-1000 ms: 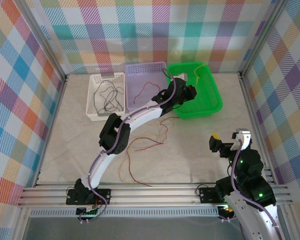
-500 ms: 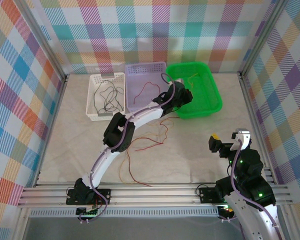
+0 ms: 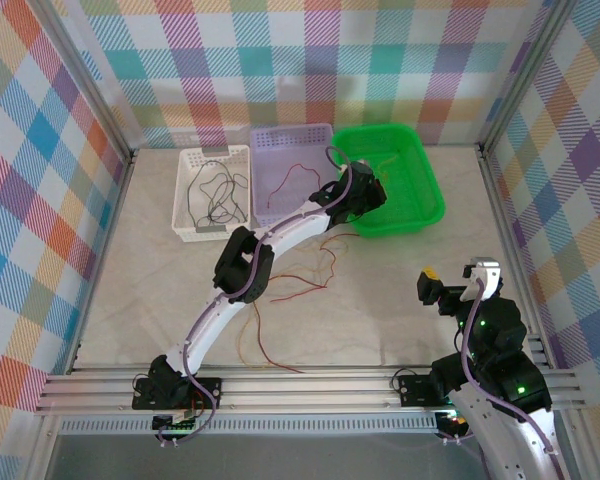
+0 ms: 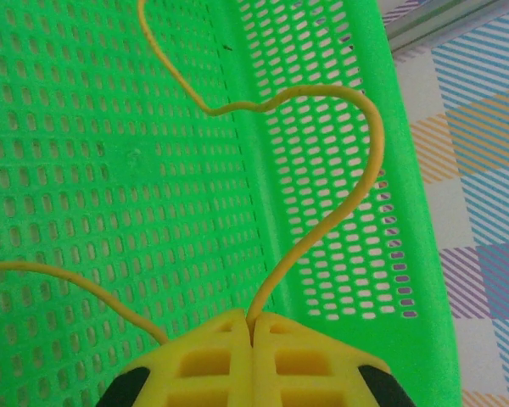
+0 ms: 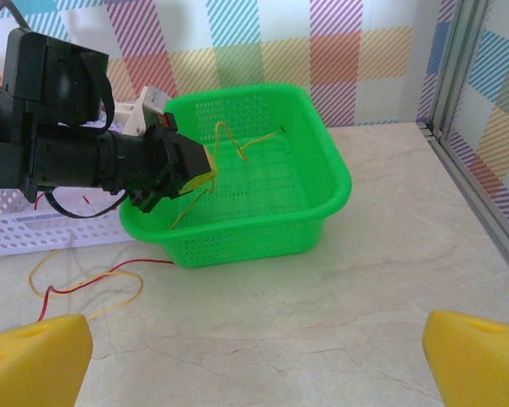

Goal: Untangle the cables

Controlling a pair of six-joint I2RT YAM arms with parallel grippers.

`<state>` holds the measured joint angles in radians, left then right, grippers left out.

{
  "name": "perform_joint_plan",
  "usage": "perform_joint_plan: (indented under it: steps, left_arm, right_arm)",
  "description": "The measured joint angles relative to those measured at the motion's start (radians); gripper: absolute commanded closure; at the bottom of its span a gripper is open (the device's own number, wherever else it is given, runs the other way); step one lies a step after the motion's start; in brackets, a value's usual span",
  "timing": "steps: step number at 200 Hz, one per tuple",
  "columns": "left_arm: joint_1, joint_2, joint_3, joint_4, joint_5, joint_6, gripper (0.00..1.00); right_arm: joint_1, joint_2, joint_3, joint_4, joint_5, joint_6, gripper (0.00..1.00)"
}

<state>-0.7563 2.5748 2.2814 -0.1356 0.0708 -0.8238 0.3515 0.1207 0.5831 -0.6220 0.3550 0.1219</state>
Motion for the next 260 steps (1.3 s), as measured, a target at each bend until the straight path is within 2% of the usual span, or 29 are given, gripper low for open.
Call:
perform_joint_plan:
  steps: [114,151,199,260]
  left_arm:
    - [0.011,0.018,0.098,-0.097,0.015,-0.001,0.72]
    - [0.013,0.020,0.136,-0.121,0.016,0.003,0.60]
    - [0.014,0.022,0.184,-0.163,0.016,0.005,0.54]
    - [0.025,0.020,0.246,-0.193,0.029,0.039,0.40]
  right_arm:
    - [0.000,0.000,0.000,0.000,0.000,0.000,0.00]
    - [0.000,0.000,0.000,0.000,0.000,0.000,0.00]
    - [0.000,0.000,0.000,0.000,0.000,0.000,0.00]
    - [0.000,0.002,0.000,0.000,0.000,0.000,0.00]
